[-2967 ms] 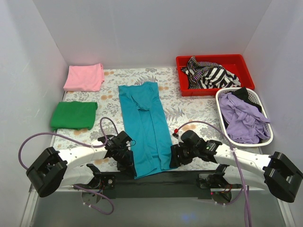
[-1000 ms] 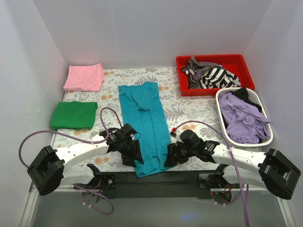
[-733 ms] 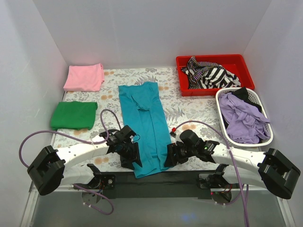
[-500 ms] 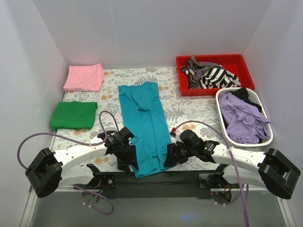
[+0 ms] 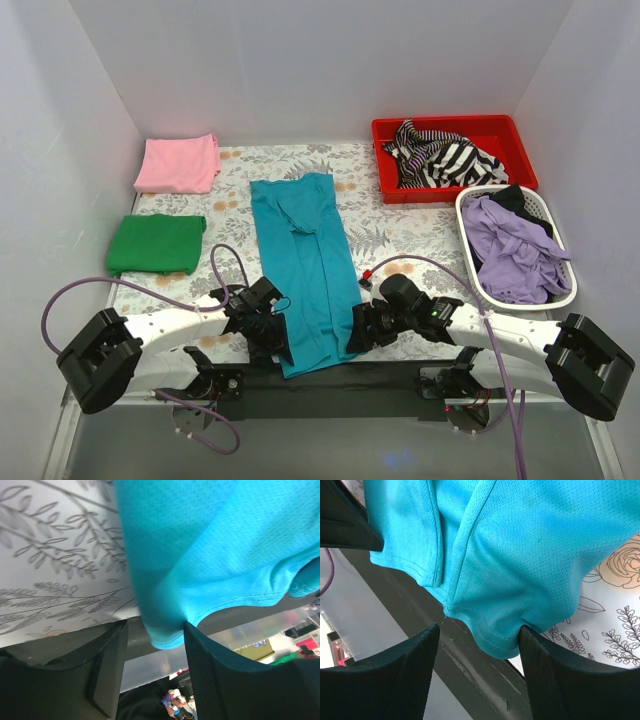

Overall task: Fold and stack the t-shirts
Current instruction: Fold the tshirt

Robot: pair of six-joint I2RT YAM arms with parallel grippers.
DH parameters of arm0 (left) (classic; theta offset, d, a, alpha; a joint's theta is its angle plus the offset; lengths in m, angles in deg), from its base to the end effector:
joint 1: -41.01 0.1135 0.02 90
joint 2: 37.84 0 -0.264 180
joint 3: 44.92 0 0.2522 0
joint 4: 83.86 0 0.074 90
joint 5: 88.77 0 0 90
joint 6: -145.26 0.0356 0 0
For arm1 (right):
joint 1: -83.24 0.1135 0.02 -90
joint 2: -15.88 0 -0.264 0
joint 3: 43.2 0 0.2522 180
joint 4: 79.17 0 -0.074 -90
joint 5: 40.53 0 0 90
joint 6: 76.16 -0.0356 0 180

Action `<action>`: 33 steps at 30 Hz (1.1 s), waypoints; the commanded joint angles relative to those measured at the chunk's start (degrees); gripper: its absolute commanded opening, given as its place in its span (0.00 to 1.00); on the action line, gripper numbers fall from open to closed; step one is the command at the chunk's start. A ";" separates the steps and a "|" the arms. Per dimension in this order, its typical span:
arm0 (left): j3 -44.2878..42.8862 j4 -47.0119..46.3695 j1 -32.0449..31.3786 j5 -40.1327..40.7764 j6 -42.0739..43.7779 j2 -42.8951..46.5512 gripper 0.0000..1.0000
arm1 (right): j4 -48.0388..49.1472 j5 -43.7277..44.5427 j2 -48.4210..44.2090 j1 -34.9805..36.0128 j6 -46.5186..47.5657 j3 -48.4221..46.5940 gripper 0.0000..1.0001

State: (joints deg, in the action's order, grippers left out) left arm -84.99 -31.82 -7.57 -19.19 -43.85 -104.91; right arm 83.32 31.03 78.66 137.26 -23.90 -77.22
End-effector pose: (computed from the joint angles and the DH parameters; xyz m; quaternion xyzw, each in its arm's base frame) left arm 0.0980 -0.1299 0.1367 0.4028 -0.8932 0.1394 0.1433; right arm 0.1054 0.1643 0.1490 -0.1888 0.8984 0.3674 0.1492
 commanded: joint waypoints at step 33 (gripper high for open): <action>-2.44 -4.80 -0.82 2.14 -1.26 -2.63 0.41 | -21.57 15.45 -3.55 0.21 -5.68 2.59 0.40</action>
State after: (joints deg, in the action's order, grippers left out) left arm -85.95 -34.79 -8.22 -18.74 -45.62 -107.32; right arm 70.53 41.72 72.48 137.30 -30.02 -77.17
